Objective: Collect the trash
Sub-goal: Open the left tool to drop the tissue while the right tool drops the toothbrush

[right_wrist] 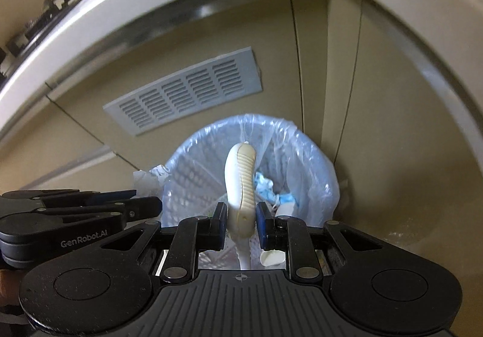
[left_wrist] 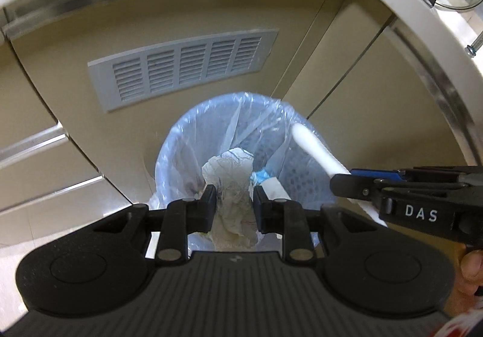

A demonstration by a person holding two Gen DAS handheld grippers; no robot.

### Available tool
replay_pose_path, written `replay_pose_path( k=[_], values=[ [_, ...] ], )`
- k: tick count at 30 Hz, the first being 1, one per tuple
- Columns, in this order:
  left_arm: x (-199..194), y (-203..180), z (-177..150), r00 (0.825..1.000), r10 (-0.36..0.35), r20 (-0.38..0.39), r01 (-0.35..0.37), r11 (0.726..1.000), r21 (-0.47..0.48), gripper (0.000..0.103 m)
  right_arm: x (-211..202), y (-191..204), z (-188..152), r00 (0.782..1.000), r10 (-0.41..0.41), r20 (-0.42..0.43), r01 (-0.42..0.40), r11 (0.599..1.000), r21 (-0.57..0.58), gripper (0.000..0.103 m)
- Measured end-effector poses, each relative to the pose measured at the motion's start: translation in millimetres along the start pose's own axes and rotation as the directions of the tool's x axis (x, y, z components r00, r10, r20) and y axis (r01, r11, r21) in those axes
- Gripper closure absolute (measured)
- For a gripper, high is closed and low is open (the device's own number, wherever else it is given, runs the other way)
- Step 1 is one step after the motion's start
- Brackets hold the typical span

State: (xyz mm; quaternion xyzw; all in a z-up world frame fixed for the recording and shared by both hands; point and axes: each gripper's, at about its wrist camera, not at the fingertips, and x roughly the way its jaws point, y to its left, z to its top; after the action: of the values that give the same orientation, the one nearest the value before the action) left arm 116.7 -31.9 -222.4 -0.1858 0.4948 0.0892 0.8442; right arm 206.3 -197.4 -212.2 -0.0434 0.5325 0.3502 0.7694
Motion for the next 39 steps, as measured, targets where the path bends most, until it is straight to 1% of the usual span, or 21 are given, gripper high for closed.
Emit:
replay_pose_path(
  k=[9, 18, 28, 31, 32, 33, 35, 39],
  values=[
    [13, 1, 0, 1.0, -0.005, -0.018, 0.005, 1.0, -0.024, 0.08, 17, -1, -3, 1.0, -0.007, -0.028, 0.007, 1.0, -0.011, 0.082],
    [23, 3, 8, 1.0, -0.001, -0.007, 0.001, 0.999, -0.041, 0.08, 26, -9, 4, 0.999, -0.02, -0.03, 0.02, 1.0, 0.006, 0.082],
    [34, 1, 15, 1.0, -0.014, 0.008, 0.014, 0.999, -0.031, 0.079, 30, -15, 7, 0.999, -0.021, -0.031, 0.022, 1.0, 0.021, 0.082],
    [38, 0, 17, 1.0, -0.011, 0.016, 0.011, 1.0, -0.029, 0.075, 31, -15, 8, 0.999, -0.021, -0.032, 0.022, 1.0, 0.02, 0.082],
    [39, 0, 17, 1.0, -0.009, 0.017, 0.01, 0.999, -0.033, 0.07, 31, -15, 7, 0.999, -0.022, -0.031, 0.022, 1.0, 0.022, 0.082],
    [40, 0, 17, 1.0, -0.012, 0.016, 0.013, 0.999, -0.038, 0.062, 31, -16, 7, 0.999, -0.022, -0.031, 0.022, 0.999, 0.022, 0.082],
    [42, -1, 17, 1.0, -0.003, 0.018, 0.004, 0.999, -0.038, 0.055, 31, -17, 7, 0.999, -0.021, -0.03, 0.021, 0.999, 0.024, 0.082],
    [41, 2, 15, 1.0, 0.008, 0.017, -0.008, 0.999, -0.041, 0.055, 31, -19, 7, 0.999, -0.021, -0.029, 0.022, 0.999, 0.029, 0.082]
  ],
)
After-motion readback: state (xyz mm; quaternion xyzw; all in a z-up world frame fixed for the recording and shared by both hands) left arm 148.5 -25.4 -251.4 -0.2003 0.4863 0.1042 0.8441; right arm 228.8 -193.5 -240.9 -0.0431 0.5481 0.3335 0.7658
